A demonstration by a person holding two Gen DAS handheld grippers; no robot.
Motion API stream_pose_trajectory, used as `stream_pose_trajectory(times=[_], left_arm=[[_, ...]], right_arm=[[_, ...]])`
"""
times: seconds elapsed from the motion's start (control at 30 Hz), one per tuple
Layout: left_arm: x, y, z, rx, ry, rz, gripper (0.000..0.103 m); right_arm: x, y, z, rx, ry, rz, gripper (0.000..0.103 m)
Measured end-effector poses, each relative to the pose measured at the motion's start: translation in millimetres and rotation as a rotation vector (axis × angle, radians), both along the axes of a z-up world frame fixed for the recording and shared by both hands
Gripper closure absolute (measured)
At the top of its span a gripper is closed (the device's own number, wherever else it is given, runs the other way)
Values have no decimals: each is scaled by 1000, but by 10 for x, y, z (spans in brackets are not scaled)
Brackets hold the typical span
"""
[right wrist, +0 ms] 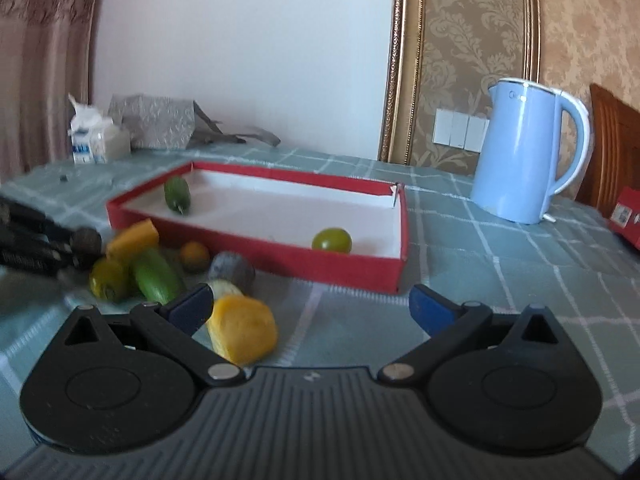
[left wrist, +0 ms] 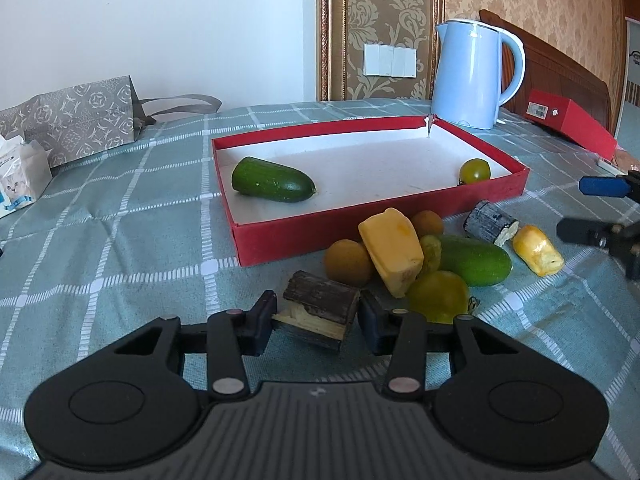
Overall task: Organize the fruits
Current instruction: 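Grasp the yellow chunk with right tool while left tool lifts the block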
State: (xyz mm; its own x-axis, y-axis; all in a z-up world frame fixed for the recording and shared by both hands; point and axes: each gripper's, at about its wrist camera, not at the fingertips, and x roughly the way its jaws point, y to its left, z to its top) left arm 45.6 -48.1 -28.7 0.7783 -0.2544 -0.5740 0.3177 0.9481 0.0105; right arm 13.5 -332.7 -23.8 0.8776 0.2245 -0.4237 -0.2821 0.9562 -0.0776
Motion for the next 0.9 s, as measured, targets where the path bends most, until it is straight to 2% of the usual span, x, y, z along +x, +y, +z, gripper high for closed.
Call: stream_pose_trajectory(times=[0.1,0.27,0.4,0.5,0.57,0.6,0.63,0.7,0.9], left_arm=[[4,7,-2,-3,1,-1,60],[0,-1,-4,1,2,-7,57],[-2,-6,-2,1,2,-8,57],[-1,-5,-3,0,2,-8,57],[0,-2,-3,0,2,-8,57],[-1,-3,-2,-1,2,-8,57],[-1,-4,-2,-1,2,-8,57],[0,-4,-4,0,2,-8,57],[0,-3,-3,-1,2,-7,57]], right_arm=[[29,20,-8,-1,19,9,9],[99,94,-33,-3,68,69,13],[101,194,-49,-24,86,125,23],[100,268,-54,-46,88,146,25],[119,316,-57,-49,99,167,31],[137,348,-65,-55,110,175,40],[153,385,-77,-72,121,178,54],[190,444,-105,-108,140,173,63],[196,422,-104,-87,148,165,64]])
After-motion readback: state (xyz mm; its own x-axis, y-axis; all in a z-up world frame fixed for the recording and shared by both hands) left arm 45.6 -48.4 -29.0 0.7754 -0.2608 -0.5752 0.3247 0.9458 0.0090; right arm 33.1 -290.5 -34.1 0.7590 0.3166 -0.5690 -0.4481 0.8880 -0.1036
